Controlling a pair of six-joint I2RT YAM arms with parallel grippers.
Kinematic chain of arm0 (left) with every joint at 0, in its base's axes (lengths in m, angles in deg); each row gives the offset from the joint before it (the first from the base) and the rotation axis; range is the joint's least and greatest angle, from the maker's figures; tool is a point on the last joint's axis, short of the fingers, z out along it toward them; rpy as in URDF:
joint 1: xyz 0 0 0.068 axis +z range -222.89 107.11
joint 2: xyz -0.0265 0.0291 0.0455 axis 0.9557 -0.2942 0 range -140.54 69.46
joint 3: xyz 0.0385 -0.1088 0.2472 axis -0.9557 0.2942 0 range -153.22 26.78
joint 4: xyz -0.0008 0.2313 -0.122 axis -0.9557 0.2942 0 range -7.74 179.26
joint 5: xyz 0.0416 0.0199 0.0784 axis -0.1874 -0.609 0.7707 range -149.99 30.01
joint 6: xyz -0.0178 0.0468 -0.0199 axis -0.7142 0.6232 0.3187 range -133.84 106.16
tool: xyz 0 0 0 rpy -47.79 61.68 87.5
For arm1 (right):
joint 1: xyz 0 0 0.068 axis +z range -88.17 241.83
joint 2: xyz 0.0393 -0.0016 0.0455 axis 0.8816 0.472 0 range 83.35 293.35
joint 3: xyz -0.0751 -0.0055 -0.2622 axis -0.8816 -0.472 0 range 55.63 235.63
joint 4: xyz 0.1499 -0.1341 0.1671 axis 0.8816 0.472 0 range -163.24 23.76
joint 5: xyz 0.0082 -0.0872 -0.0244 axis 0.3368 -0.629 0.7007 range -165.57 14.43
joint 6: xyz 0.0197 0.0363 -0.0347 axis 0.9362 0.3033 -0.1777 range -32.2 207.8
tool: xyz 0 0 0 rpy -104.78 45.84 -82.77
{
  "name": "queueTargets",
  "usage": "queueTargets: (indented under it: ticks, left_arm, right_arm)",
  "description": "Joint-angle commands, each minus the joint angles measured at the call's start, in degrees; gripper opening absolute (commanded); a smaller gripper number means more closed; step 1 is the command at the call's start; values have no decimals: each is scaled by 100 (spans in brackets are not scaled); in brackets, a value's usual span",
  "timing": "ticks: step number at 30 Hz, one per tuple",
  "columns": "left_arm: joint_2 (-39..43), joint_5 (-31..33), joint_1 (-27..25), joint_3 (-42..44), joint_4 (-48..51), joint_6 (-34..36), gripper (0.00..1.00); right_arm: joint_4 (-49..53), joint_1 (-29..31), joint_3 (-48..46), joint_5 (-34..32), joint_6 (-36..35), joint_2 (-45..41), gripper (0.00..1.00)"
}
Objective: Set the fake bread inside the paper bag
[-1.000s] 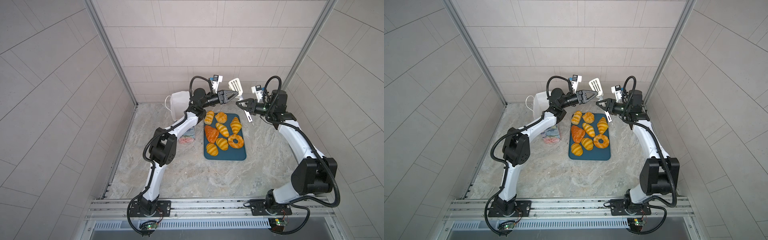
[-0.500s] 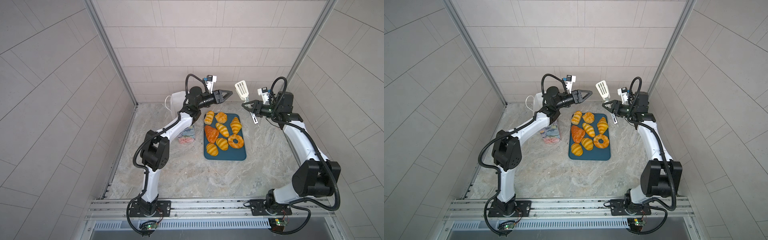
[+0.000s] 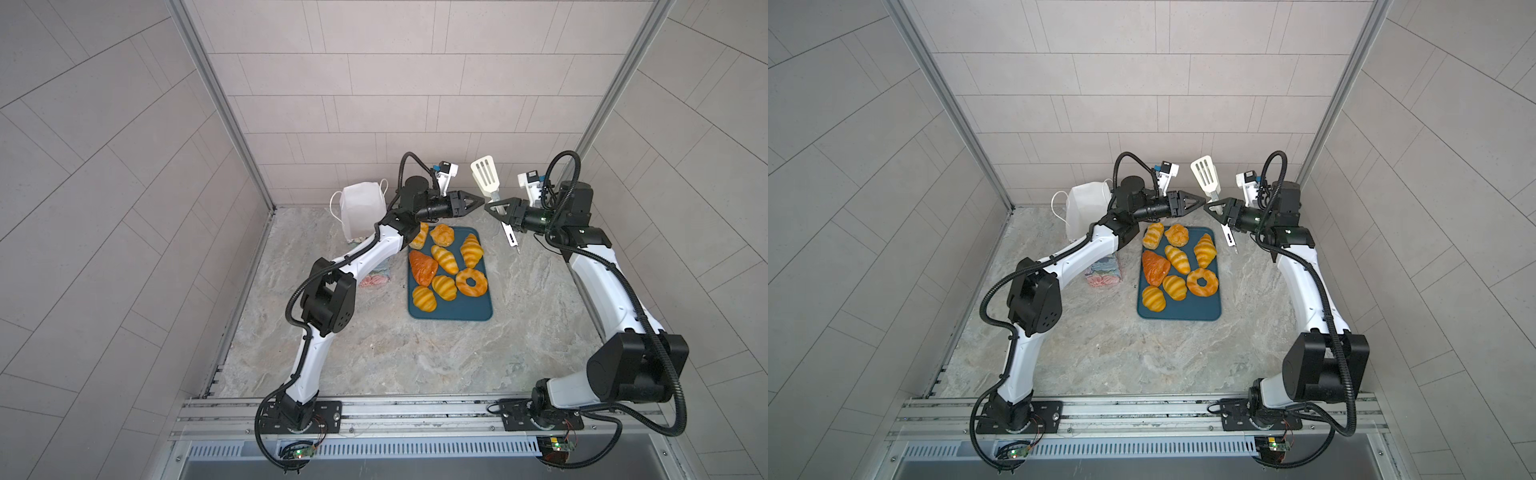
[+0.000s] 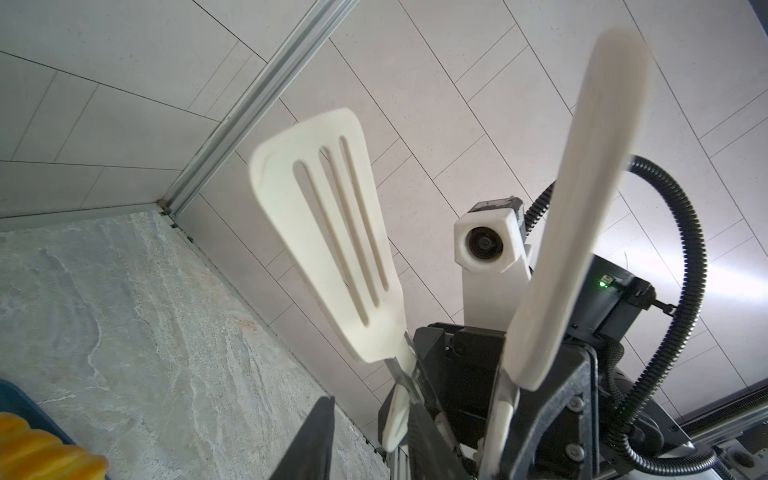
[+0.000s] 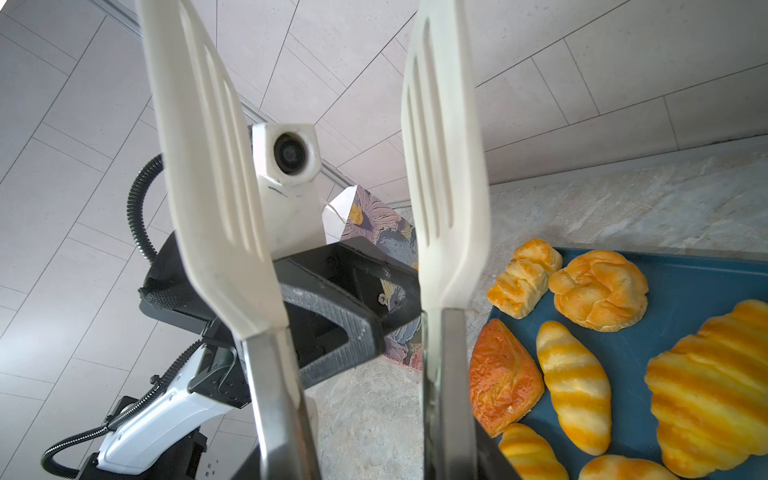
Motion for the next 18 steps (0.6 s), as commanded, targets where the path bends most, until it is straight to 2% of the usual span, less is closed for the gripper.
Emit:
queueTargets:
  ticks: [1,18]
  left_arm:
    - [-51,-182,-7,-193,-198,-101,35]
    - [-197,-261,-81,-233,-650,-356,33]
  right_arm:
    - [-341,48,10,39,64,-145,54]
    - [-382,184,71,-14,161,-39,54]
